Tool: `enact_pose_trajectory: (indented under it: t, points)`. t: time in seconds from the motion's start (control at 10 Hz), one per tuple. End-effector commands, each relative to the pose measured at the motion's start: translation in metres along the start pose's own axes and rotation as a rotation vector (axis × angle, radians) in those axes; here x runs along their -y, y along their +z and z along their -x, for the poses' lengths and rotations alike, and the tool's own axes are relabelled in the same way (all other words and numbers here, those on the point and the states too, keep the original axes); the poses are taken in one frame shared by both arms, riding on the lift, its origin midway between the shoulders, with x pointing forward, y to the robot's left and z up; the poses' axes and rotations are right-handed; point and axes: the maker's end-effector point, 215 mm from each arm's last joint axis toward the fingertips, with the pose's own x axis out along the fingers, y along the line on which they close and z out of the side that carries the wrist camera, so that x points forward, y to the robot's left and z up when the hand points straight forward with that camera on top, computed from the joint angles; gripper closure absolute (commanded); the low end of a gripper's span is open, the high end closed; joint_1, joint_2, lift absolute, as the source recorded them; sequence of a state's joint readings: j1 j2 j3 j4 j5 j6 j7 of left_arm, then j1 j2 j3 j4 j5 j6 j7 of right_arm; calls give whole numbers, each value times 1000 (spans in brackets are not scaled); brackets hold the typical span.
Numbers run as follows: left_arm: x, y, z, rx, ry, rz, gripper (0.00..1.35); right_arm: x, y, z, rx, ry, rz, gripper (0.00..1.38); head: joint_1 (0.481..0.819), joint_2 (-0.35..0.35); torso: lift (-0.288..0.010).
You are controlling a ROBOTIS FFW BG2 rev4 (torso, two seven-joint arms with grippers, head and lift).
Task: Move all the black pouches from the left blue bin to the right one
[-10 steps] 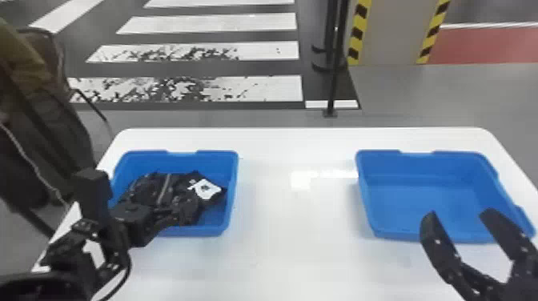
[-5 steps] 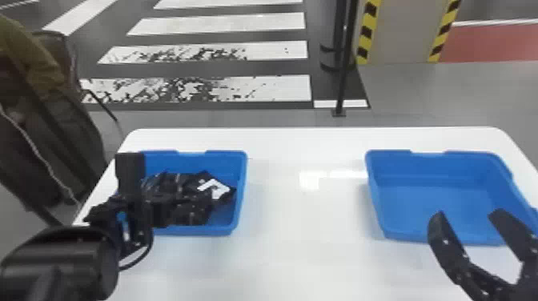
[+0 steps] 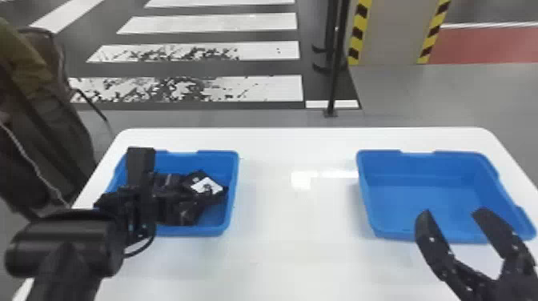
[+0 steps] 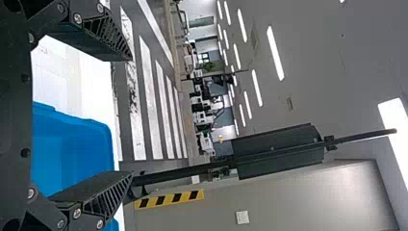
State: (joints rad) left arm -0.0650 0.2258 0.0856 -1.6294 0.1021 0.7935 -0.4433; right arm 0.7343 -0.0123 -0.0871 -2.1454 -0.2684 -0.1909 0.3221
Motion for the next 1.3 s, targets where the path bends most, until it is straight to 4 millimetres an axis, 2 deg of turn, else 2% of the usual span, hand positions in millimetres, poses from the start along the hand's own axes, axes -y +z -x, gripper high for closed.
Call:
enact_pose_trajectory:
  t: [0.0,0.1,0.2,0.3,0.5,0.7,0.9,1.0,1.2]
  points:
    - [2,-1,-9,-11,-9,17,466,0,-1,-1,1,0,-4,190,695,68,-140]
    - [4,11,-13,34,-14,6,831,-1,-2,-1,-1,1,-8,190,695,66,-140]
    - [9,18,-15,58,-19,-11,970,0,-2,-1,0,0,-10,190,695,61,-140]
    - [7,28,-13,96,-4,-50,1230,0,-2,-1,0,0,-11,190,695,58,-140]
    - [11,43,-5,169,-6,-80,1211,0,-2,-1,1,0,-14,190,695,53,-140]
    - [5,53,29,199,31,-123,1211,-1,-2,1,-1,1,-16,190,695,52,-140]
    - [2,58,73,233,50,-141,1211,-3,0,0,1,9,-16,190,695,70,-140]
    - [26,68,91,277,-6,-128,1211,-5,1,-1,6,22,-22,190,695,84,-140]
    - [97,71,115,344,-184,-58,1211,-19,-10,-13,-22,93,-99,190,695,71,-140]
